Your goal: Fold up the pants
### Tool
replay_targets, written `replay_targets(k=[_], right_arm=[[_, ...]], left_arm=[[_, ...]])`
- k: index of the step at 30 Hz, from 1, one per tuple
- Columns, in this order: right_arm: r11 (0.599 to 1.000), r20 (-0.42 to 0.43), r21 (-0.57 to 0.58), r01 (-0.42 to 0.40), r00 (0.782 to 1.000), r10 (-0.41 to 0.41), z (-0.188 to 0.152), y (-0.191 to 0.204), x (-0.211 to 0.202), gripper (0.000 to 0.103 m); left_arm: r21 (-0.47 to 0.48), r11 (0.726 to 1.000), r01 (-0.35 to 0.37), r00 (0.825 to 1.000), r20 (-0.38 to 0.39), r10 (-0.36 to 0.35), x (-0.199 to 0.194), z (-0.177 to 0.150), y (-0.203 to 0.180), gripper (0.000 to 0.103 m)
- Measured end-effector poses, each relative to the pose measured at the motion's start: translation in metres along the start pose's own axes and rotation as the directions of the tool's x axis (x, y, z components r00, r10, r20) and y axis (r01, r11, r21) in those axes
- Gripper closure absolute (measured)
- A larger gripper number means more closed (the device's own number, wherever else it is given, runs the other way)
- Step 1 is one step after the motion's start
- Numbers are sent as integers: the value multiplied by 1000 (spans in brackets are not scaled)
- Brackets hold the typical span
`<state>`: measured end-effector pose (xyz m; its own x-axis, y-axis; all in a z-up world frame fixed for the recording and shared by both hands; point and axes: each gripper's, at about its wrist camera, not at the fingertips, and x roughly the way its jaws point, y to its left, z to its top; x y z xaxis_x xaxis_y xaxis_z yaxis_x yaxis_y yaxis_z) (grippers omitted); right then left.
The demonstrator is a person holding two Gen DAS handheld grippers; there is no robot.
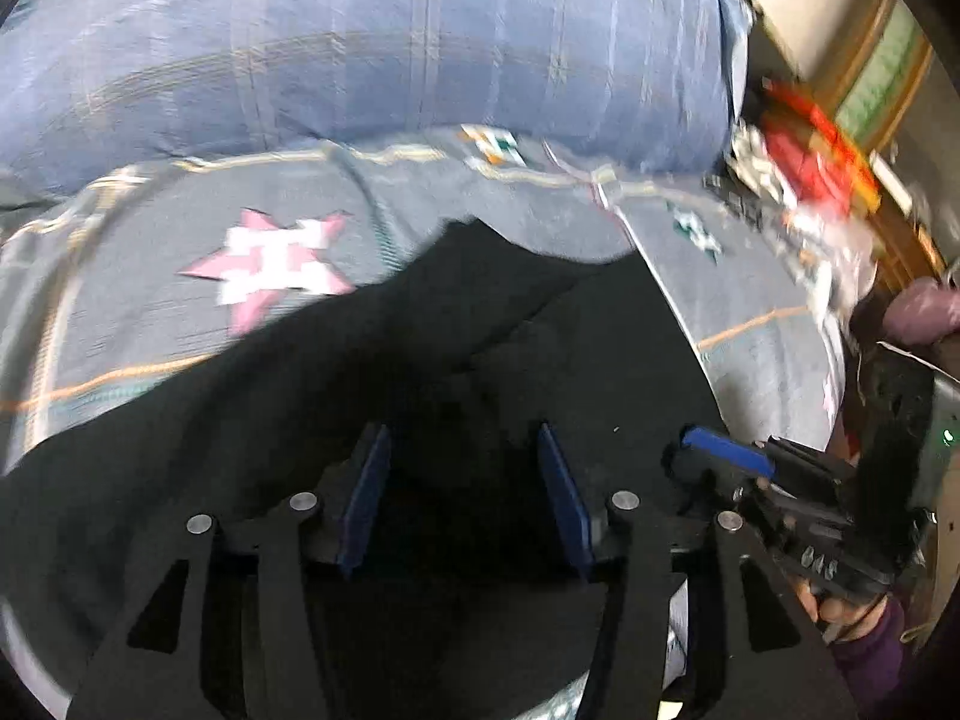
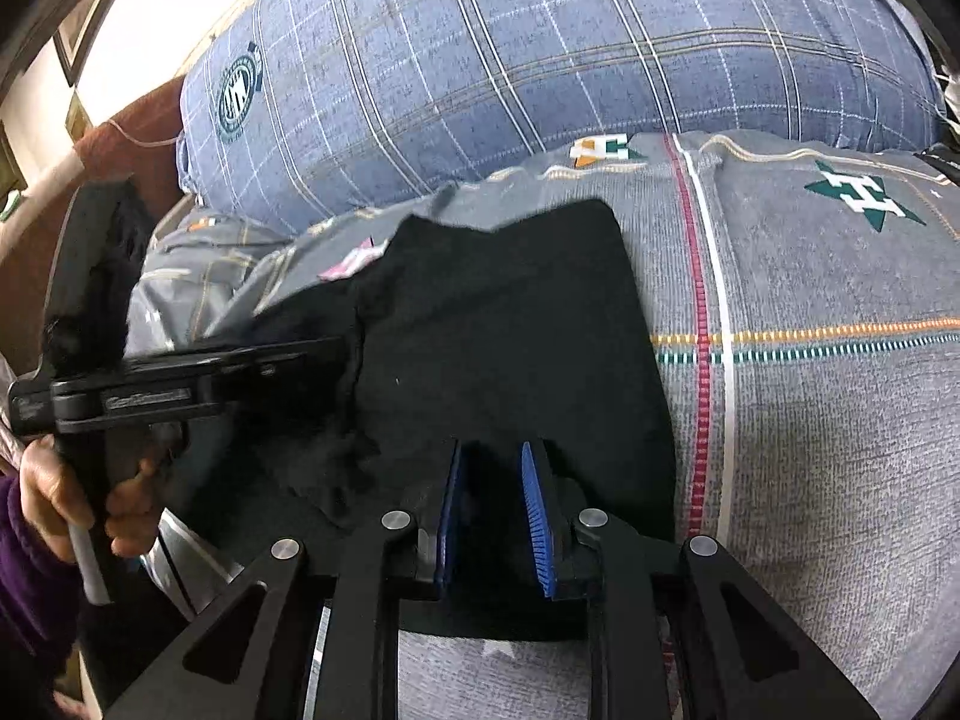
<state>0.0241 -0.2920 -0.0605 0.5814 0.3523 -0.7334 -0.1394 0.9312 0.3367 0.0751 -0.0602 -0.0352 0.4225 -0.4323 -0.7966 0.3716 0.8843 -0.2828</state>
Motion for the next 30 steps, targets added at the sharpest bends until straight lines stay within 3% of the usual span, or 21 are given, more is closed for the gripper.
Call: replay_targets(k=[5,7,10,11,13,16,18,20,22,24,26,28,30], right_arm=[[998,96,-10,-61,993,62,5,19,-15,80],[996,115,-21,-85,989,87,9,30,-16,79],[990,110,-50,-129,985,134,13,51,-9,79],[988,99,-66,-140,984,147,14,59,-4,79],[981,66,-101,-164,983,171,18,78,7,77],[965,2,-133,-224,974,226,30,109,28,70],[951,-42,-181,-251,968,248,39,142,44,62],[936,-92,-243,-255,966,240,45,174,60,61],[916,-149,-295,-273,960,238,51,206,74,60],[897,-201,-325,-298,949,243,57,237,85,47],[880,-258,-357,-312,939,228,59,262,96,37],[877,-304,-381,-292,936,180,59,281,110,37],[883,-343,-399,-249,933,108,59,293,127,37]], left_arm=[[-100,991,-93,989,101,103,-57,-34,53,52],[-164,973,-160,973,139,183,-82,-53,79,49],[-293,912,-286,918,188,349,-117,-88,111,32],[-355,878,-322,893,192,406,-127,-103,121,29],[-402,859,-317,883,207,422,-135,-122,127,27],[-415,864,-286,886,228,403,-129,-139,127,22],[-405,888,-216,921,218,323,-118,-140,125,22],[-386,905,-179,934,224,280,-111,-136,127,22],[-385,905,-180,934,222,280,-103,-136,130,21],[-413,897,-157,957,159,241,-86,-133,138,21],[-410,900,-147,952,188,241,-88,-132,138,20],[-394,910,-129,959,185,216,-87,-131,136,20],[-432,896,-101,960,194,201,-89,-135,141,20]])
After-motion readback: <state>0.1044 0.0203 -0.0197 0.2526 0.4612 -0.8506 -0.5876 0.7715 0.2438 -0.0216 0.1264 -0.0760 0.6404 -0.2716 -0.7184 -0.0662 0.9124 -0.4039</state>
